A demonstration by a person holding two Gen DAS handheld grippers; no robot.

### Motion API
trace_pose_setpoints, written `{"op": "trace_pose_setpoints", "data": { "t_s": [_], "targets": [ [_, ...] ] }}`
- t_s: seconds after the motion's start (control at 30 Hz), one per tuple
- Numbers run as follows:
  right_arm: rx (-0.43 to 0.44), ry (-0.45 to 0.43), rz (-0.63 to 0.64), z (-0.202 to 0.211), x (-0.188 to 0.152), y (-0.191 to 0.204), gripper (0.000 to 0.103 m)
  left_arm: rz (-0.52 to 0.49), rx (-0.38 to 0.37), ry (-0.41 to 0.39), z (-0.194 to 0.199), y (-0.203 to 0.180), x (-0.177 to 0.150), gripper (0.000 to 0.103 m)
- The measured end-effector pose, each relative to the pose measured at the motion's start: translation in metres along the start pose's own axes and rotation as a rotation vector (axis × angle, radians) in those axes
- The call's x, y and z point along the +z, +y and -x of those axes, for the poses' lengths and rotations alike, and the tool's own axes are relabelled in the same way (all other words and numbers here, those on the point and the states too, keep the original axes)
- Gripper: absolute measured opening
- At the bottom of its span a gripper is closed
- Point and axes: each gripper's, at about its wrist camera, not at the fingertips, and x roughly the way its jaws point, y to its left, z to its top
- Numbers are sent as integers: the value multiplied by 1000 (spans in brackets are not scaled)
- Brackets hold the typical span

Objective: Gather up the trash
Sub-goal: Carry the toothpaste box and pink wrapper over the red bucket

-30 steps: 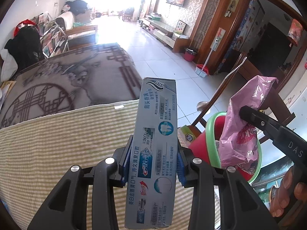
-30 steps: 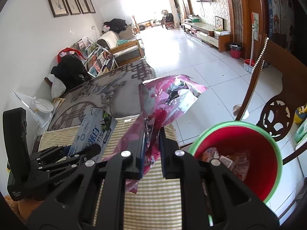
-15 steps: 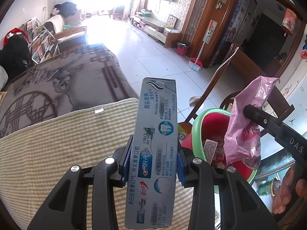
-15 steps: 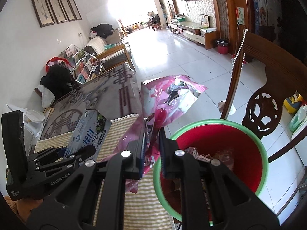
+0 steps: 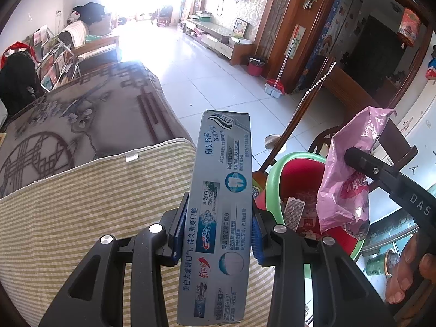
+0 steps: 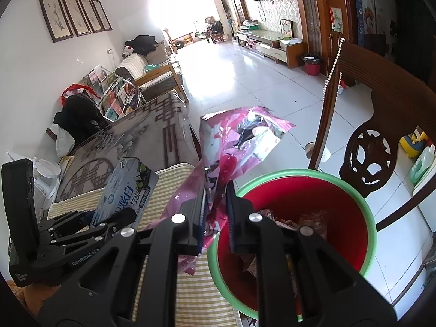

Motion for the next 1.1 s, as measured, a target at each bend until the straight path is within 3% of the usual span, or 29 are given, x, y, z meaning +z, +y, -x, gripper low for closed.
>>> {"op": "trace_pose_setpoints", "data": {
  "t_s": [1.1],
  "targets": [
    [-102,17,-72,3,-11,-41,14,-88,-47,37,-19,-30,5,36]
  ]
}}
